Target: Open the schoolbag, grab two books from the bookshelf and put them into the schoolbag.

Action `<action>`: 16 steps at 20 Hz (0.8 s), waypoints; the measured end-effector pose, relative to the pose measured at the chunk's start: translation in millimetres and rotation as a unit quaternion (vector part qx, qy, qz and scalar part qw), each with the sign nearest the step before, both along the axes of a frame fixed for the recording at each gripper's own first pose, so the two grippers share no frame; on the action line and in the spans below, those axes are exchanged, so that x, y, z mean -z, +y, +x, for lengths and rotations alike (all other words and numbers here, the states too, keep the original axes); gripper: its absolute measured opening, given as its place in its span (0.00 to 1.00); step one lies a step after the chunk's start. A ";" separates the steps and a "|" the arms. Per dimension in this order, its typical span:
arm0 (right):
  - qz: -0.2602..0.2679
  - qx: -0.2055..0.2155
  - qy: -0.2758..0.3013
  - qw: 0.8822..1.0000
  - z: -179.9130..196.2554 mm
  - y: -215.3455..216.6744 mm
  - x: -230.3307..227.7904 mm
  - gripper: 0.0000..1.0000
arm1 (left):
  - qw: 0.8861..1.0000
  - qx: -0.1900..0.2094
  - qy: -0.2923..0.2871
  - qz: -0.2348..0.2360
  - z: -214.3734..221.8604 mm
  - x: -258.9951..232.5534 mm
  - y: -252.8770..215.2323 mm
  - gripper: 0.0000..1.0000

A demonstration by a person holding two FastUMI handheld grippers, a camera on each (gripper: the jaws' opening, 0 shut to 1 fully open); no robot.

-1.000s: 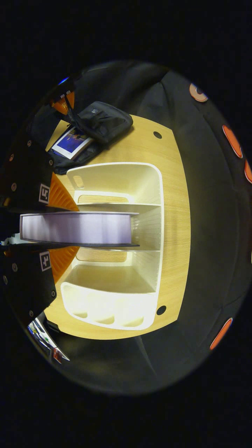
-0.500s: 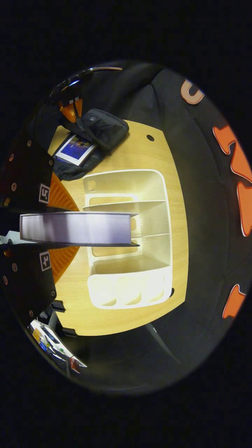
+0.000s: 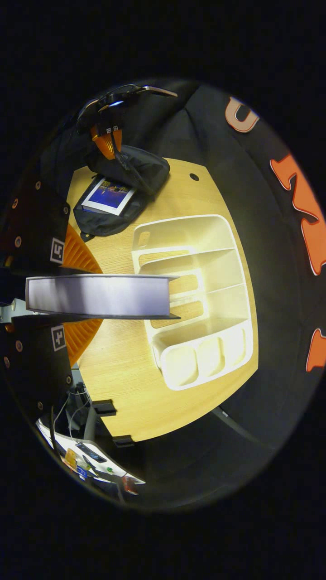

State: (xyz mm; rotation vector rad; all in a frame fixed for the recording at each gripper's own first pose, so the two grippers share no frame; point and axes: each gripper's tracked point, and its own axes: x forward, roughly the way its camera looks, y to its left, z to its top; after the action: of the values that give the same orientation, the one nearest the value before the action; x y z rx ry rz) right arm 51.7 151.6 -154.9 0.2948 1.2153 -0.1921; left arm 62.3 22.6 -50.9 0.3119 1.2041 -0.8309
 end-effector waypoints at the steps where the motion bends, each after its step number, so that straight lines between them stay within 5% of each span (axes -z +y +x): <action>1: 0.010 0.009 -0.002 1.000 -6.7 3.1 1.2 0.35 | 1.000 0.003 -0.002 -0.001 -0.7 0.0 0.6 0.01; 16: 0.171 0.076 -0.110 0.976 -49.1 72.1 7.3 0.33 | 0.999 0.035 -0.026 -0.013 10.4 -6.8 -3.4 0.01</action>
State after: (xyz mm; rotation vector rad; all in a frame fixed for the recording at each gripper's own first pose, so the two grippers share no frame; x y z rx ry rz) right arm 2.6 223.7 -162.3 0.6928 1.0018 -0.0779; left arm 72.7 19.2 -44.1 0.3533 1.1384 -0.8929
